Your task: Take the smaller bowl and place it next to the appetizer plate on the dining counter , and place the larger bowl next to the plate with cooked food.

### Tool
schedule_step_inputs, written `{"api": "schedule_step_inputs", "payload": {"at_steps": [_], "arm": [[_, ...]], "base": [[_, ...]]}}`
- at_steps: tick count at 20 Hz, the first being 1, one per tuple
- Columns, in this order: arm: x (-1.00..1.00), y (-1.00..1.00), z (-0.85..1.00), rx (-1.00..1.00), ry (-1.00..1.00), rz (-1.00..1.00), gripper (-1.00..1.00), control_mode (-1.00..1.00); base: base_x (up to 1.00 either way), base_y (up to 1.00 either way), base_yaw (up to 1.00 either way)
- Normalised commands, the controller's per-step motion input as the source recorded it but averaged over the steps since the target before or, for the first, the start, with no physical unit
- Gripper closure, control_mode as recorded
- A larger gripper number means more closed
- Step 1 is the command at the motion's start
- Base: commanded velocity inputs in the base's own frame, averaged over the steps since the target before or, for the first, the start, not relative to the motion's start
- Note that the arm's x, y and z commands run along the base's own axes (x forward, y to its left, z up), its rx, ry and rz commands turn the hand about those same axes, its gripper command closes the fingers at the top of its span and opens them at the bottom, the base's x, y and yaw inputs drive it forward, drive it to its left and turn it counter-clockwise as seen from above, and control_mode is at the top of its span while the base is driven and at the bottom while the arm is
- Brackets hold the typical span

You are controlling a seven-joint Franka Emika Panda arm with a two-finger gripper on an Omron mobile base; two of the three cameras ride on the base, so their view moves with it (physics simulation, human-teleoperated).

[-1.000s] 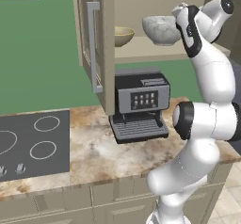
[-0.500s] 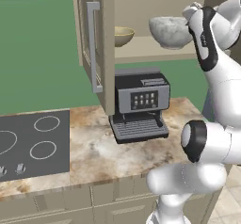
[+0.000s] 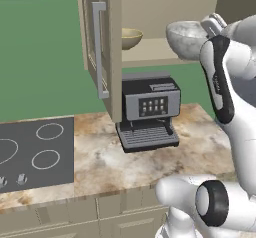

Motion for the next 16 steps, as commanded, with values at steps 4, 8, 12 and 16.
{"api": "schedule_step_inputs", "payload": {"at_steps": [4,8,12,16], "arm": [[-1.0,0.34,-0.51,0.01,0.11,-0.22,1.0,-1.0],[-1.0,0.1,-0.8,0.05,0.13,-0.2,1.0,-1.0],[-1.0,0.0,-0.81,0.03,0.01,-0.12,1.0,-1.0],[-0.25,0.0,-0.22,0.02,0.0,0.0,1.0,1.0]], "base": [[0.0,0.0,0.0],[0.0,0.0,0.0],[0.0,0.0,0.0],[-0.75,-0.02,0.37]]}}
